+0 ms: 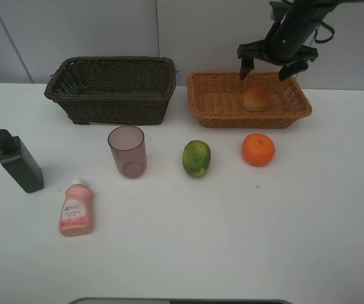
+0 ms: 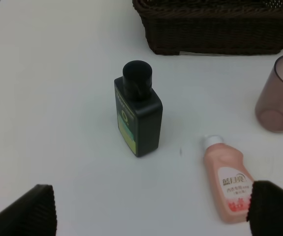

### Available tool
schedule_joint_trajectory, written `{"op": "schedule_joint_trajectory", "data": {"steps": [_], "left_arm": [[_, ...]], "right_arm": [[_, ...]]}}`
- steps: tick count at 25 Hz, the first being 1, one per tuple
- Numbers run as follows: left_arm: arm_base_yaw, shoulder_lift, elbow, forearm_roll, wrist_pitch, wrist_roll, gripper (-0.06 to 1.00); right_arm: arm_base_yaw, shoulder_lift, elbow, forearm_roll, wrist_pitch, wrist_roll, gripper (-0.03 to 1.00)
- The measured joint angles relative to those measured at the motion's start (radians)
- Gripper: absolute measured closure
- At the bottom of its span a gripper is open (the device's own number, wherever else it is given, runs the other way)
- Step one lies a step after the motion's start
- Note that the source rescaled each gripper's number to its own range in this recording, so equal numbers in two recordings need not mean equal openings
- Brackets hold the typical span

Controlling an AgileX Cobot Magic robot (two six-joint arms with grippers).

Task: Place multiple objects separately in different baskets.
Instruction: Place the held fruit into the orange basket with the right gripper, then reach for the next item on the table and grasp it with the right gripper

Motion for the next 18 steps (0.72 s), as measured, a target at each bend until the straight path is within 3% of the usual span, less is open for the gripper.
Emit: {"op": "schedule_joint_trajectory", "data": {"steps": [5, 18], "left_arm": [[0.0, 0.0, 0.0, 0.0, 0.0, 0.0, -0.06], [0.0, 0.0, 0.0, 0.0, 0.0, 0.0, -0.06]], "right_arm": [[0.034, -0.113, 0.158, 0.013, 0.024, 0.0, -0.03], [0.06, -0.279, 0.562, 0.004, -0.191, 0.051, -0.03]]}}
